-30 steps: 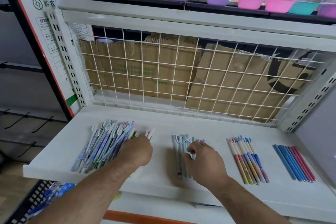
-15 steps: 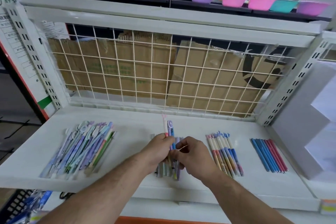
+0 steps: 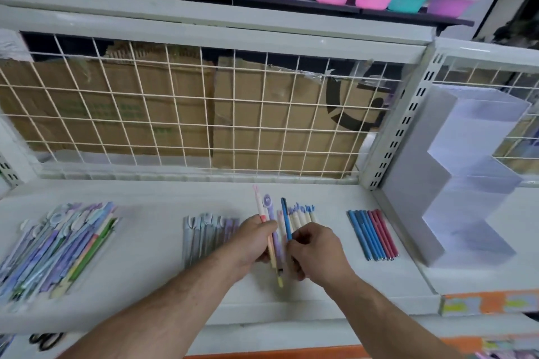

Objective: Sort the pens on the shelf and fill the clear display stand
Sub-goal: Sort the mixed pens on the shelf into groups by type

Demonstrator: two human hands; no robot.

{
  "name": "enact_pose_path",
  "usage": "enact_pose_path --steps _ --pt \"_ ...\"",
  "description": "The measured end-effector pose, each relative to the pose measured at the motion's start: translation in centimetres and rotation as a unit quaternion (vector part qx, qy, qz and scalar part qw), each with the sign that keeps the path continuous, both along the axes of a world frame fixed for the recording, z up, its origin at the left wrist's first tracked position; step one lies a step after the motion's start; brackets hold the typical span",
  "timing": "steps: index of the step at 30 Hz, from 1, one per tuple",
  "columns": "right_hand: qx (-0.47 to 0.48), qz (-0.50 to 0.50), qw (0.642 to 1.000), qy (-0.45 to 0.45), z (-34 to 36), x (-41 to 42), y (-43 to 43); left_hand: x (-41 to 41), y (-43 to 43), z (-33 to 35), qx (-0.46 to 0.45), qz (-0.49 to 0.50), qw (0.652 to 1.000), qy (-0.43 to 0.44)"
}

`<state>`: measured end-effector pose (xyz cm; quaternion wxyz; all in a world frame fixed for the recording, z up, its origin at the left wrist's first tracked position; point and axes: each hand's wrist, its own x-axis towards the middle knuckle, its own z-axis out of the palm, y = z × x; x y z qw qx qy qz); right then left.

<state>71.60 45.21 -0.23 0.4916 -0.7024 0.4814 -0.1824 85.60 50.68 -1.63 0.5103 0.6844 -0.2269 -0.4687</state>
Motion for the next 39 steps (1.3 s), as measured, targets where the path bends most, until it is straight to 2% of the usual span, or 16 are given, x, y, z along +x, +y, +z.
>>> enact_pose_path --steps 6,13,21,27,39 --pt "-0.108 -0.051 0.987 0.107 -1.2 -4.7 -4.3 -3.1 -3.0 -0.2 0.002 -0.019 1.0 0.019" --pt "-0.202 -0.053 0.948 0.241 -2.9 -8.2 -8.2 -5.6 -5.3 -0.1 -0.008 0.0 0.999 0.032" --pt "-0.269 -0.06 0.934 0.227 -3.3 -9.0 -9.5 -6.3 -6.1 -0.2 -0.008 0.011 0.999 0.037" --pt "-0.28 -0.037 0.919 0.276 -3.6 -9.9 -9.9 -6.4 -6.1 -0.3 -0.011 0.015 0.999 0.046" --pt "-0.292 -0.045 0.914 0.277 -2.8 -9.8 -8.6 -6.3 -4.9 0.3 -0.027 -0.001 0.997 0.07"
